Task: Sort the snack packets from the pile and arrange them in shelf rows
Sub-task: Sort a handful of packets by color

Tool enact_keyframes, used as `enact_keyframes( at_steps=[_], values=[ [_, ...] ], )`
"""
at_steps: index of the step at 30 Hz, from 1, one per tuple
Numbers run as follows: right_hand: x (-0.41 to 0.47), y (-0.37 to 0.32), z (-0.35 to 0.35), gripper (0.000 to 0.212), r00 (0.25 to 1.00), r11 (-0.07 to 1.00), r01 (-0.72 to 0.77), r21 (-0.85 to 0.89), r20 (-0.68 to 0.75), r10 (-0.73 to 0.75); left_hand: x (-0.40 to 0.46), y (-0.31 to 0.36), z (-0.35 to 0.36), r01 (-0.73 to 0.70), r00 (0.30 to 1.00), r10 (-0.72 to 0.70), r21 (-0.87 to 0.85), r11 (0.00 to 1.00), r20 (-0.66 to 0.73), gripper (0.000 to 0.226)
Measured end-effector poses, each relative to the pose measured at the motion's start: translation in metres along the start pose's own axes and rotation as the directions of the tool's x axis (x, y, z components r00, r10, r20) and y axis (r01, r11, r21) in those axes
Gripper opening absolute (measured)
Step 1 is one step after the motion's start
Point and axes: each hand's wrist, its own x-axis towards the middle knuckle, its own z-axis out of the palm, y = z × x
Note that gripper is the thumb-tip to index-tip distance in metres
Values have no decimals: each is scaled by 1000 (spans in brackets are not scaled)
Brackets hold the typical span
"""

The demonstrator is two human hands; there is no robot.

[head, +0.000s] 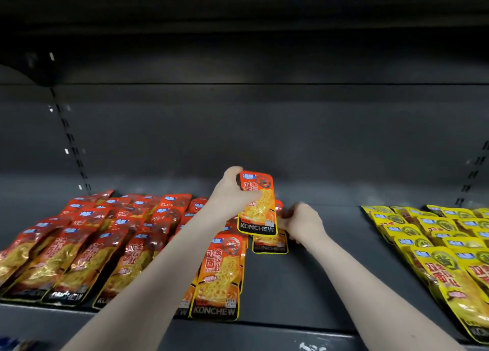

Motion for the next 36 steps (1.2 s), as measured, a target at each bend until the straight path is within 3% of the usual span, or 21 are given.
enact_keyframes(
  at_steps=[3, 13, 17, 22, 36],
  values=[
    [-2, 3, -9, 40, 1000, 999, 1, 34, 3, -1, -1, -3, 4, -24, 999, 22, 53, 998, 35, 77],
    [-6, 38, -56, 22, 997, 993, 8, 122, -81, 2, -10, -6, 28, -164, 980, 116, 332, 929, 161, 69],
    [-11, 48, -51, 21, 996, 987, 32, 159, -84, -19, -7, -15, 34, -202, 976, 130, 519, 830, 172, 70],
    [-9, 57, -47, 14, 990, 980, 85, 183, -123, -63, -1, -21, 36, -237, 971, 166, 744, 625, 169, 75],
    [-8, 54, -45, 27, 989, 995, 98, -19, -113, -99, 7, -31, 33, -289, 957, 145, 796, 532, 250, 73]
  ],
)
